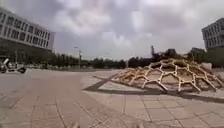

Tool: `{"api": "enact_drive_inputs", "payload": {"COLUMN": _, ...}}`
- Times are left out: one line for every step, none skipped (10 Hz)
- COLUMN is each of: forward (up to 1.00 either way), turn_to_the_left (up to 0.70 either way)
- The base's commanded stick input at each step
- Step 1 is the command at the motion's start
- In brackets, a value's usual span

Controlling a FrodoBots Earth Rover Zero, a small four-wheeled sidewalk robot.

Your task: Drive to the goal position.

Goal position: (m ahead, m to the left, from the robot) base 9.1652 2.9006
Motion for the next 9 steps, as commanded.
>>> {"api": "enact_drive_inputs", "payload": {"forward": 0.70, "turn_to_the_left": 0.14}}
{"api": "enact_drive_inputs", "payload": {"forward": 0.70, "turn_to_the_left": 0.14}}
{"api": "enact_drive_inputs", "payload": {"forward": 0.61, "turn_to_the_left": 0.15}}
{"api": "enact_drive_inputs", "payload": {"forward": 0.13, "turn_to_the_left": 0.58}}
{"api": "enact_drive_inputs", "payload": {"forward": 0.00, "turn_to_the_left": 0.70}}
{"api": "enact_drive_inputs", "payload": {"forward": 0.00, "turn_to_the_left": 0.70}}
{"api": "enact_drive_inputs", "payload": {"forward": 0.00, "turn_to_the_left": 0.70}}
{"api": "enact_drive_inputs", "payload": {"forward": 0.00, "turn_to_the_left": 0.70}}
{"api": "enact_drive_inputs", "payload": {"forward": 0.00, "turn_to_the_left": 0.70}}
